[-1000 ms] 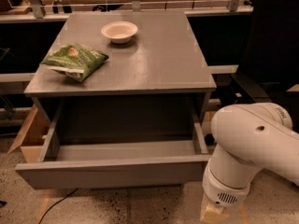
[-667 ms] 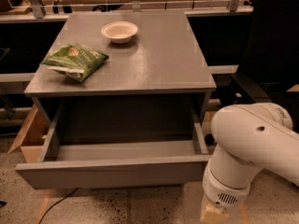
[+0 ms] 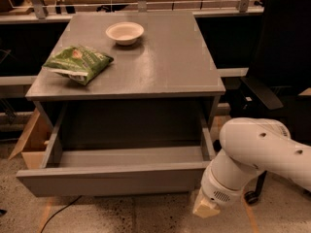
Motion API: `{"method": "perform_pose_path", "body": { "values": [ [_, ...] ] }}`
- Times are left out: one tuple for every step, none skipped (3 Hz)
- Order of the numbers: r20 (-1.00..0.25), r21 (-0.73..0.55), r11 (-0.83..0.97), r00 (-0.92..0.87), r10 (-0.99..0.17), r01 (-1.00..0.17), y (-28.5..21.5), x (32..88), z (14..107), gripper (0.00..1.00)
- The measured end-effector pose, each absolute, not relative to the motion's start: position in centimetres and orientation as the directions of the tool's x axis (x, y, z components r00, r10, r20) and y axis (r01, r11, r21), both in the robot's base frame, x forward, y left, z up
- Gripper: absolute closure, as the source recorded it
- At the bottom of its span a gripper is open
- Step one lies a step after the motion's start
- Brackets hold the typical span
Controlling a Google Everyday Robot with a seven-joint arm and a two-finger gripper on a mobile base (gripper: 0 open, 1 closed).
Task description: Close top drawer
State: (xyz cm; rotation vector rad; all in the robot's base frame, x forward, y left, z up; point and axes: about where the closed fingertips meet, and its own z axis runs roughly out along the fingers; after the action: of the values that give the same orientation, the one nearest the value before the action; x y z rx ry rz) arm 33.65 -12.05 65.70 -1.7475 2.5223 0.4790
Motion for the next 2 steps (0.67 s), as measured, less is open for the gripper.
{"method": "perform_pose_path", "body": {
  "values": [
    [-0.252,0.205,0.338,-0.383,-0.889,-0.919,-11.3,36.0,64.4,1.0],
    [-0.29,0.152,0.34,-0.37,-0.882,-0.928,-10.2,38.9,64.4,1.0]
  ]
}}
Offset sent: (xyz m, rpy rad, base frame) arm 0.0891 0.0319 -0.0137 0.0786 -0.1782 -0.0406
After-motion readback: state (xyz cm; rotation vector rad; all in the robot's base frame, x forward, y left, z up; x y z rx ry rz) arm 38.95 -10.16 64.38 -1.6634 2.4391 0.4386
